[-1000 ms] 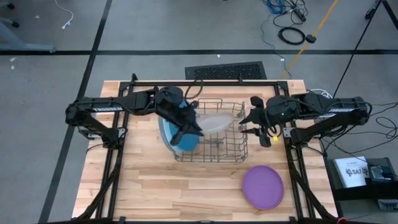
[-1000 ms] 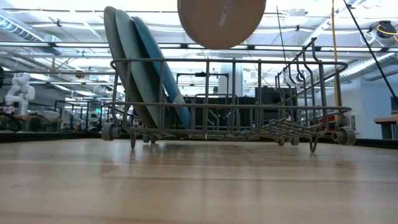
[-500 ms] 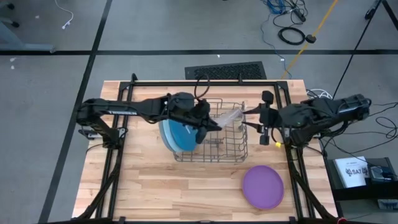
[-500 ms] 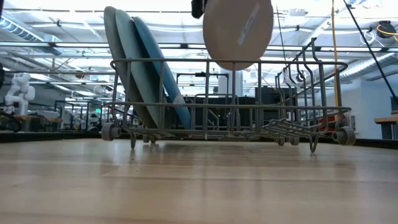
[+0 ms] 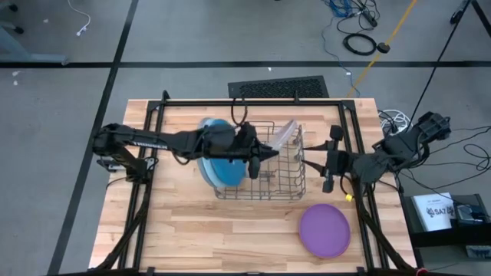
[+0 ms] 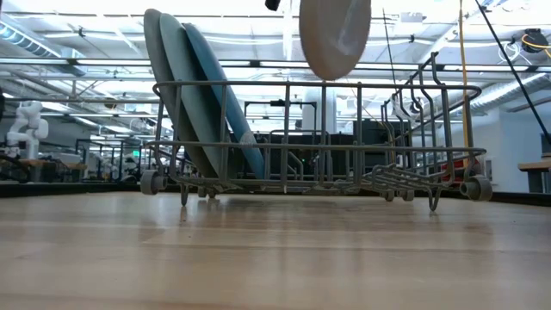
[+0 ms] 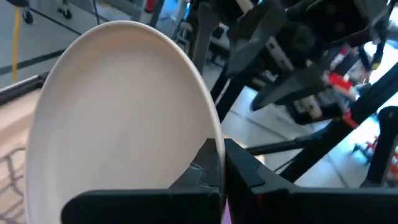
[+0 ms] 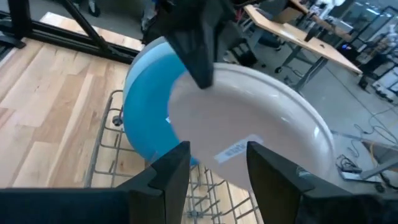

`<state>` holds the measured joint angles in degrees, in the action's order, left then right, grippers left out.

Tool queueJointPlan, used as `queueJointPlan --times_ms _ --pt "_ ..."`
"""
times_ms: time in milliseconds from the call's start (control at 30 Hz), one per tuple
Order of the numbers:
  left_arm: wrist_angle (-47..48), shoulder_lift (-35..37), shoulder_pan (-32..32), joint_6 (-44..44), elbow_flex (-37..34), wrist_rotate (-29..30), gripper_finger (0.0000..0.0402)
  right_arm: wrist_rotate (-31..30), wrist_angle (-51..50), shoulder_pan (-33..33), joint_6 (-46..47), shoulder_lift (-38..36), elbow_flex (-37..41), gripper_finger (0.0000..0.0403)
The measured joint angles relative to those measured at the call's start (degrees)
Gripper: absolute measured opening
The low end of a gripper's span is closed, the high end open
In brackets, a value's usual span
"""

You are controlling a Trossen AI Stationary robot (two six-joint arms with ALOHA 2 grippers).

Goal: Sort dishes
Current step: Put the light gray plate into the dish rack

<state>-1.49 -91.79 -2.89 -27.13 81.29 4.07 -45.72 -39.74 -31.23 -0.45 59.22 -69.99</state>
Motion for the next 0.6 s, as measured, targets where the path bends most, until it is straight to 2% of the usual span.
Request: queueJointPlan --times_ms 100,267,367,500,600 --pt "-6.6 1.5 -1.4 -2.4 -4.9 5.7 0.0001 -2.5 3.0 -2.0 0.2 0.0 2.1 0.0153" --pt "-23.6 2.7 -4.4 -7.5 -15.1 15.5 0.0 -5.3 7.4 -4.4 -0.3 0.0 4.9 0.0153" --pt "-30.5 2.7 -6.1 -9.2 -18.7 23.2 0.0 -7.1 8.9 -5.2 -0.2 0.0 6.0 0.0153" --pt "-31.5 1.8 -7.8 -12.7 -19.7 32.9 0.0 -7.3 11.5 -5.8 0.2 0.0 7.7 0.0153" --pt "-32.4 0.7 -8.4 -14.9 -19.6 33.9 0.0 -7.4 13.8 -5.8 -0.9 0.0 9.0 0.0153"
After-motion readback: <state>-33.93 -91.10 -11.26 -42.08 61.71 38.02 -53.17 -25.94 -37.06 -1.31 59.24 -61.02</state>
